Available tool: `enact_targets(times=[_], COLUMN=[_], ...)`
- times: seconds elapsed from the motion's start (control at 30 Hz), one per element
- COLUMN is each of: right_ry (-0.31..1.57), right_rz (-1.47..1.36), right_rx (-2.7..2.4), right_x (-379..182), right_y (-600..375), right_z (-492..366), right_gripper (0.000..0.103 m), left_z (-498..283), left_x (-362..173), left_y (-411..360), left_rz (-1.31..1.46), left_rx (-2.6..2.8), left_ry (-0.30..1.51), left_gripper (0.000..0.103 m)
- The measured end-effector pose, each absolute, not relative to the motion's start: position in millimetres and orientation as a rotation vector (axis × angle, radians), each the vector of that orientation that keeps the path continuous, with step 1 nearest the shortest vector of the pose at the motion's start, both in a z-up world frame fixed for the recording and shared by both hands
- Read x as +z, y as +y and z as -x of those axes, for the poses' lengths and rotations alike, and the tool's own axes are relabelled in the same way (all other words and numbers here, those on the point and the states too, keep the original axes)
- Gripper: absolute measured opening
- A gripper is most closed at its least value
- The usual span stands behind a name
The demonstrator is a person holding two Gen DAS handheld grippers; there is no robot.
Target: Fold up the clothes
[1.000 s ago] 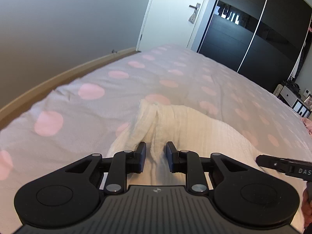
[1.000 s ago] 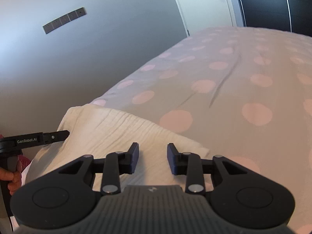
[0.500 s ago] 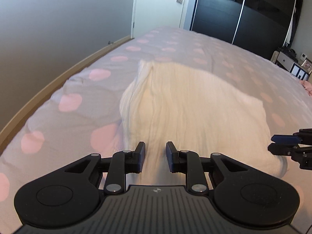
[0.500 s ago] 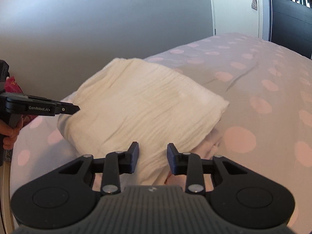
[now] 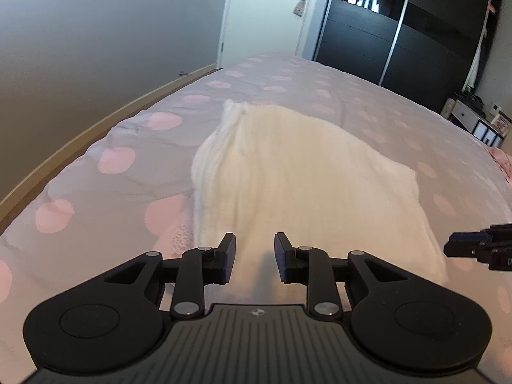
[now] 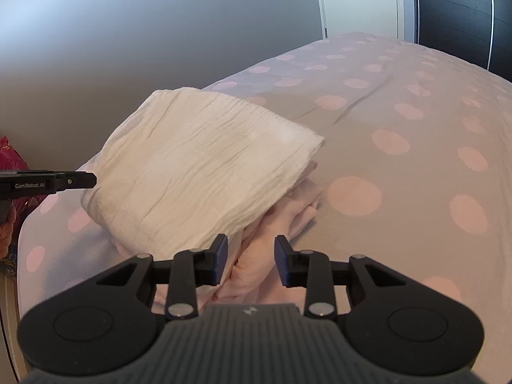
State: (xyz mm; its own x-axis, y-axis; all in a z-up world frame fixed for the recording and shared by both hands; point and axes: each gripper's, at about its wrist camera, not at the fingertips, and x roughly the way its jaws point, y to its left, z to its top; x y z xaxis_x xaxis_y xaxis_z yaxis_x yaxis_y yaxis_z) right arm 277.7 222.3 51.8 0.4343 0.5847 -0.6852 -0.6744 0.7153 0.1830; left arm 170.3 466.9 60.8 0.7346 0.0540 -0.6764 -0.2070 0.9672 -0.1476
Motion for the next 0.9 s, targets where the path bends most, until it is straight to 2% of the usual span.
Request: enact_targets(times=[0.13,0.27,0.43,0.53,0.63,0.77,0.9], right_ry=[0.77,0.714,0.632,0.584,0.53,0.488,0.462], right_rz=[0.145,0.175,0.191,0.197,0.219,0.247,0.277], right_rx=[0.753,0.714,0.664,0.637,0.606,0.573,0.552], right_x=[90.6,137.0,191.7,221.3,243.0,253.9,249.5], right_y=[180.2,130.4,66.6,28.7,-7.9,-51.6,-86.9], right_z=[-247.7,-209.5,-155.1,-118.2,-81.9,-39.3,-5.4], right_gripper=[0.04,0.047,0.054,0.058,0.066,0.07,0.074], left_z=[-143.7,-112.9,-76.9,-57.7,-38.9,-14.9,2.4], left_x=[100.7,146.4,198.5,220.4,227.9,232.9,223.9], left_y=[420.2,362.1,284.0,239.8,199.8,148.2,102.6], left_rz=[0.184,0.146,0.076,0.044,0.035,0.021,0.015], left_rx=[0.069,-0.008,-0.092,-0.128,-0.156,-0.18,-0.202], left_ry=[0.712,0.654,0.602,0.577,0.558,0.537,0.543], left_gripper=[0.027,0.045,0.046,0.052,0.058,0.068,0.073])
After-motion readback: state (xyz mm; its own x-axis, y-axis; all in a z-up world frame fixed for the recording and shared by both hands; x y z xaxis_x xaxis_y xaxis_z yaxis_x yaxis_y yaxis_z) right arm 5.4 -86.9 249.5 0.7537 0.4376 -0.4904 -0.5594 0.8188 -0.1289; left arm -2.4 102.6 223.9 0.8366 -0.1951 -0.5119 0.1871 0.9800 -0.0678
